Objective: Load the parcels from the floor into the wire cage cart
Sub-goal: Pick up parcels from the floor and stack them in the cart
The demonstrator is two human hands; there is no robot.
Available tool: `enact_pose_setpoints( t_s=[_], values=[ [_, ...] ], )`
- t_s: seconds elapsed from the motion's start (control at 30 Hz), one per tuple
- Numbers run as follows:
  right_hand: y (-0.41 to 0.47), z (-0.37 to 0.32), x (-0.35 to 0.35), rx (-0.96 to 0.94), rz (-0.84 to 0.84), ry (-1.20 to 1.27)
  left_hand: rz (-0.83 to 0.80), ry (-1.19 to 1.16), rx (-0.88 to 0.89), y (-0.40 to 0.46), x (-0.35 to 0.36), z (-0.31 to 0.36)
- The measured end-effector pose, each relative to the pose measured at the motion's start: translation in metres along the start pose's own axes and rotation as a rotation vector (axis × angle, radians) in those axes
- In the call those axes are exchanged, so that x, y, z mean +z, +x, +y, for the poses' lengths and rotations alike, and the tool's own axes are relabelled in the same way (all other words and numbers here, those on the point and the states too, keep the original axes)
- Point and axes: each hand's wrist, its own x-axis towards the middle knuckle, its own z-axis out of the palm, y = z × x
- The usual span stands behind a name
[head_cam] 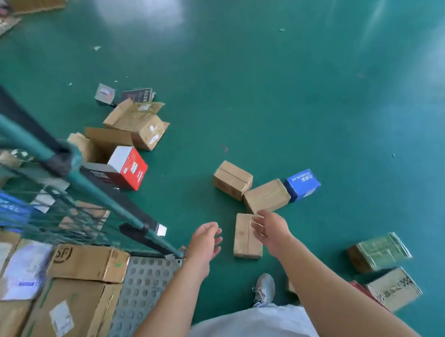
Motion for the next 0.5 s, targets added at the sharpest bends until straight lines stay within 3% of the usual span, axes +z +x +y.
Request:
enact_pose_setpoints(
  t_s=[0.23, 0.5],
  values=[
    [0.038, -0.028, -0.005, 0.126, 0.017, 0.044, -0.052, 0.083, -0.059, 0.042, 0.053, 0.039],
    [0.099, -0.092, -0.003, 0.154, 0.164, 0.084, -0.13, 0.141, -0.143, 0.133, 0.096, 0.082]
  ],
)
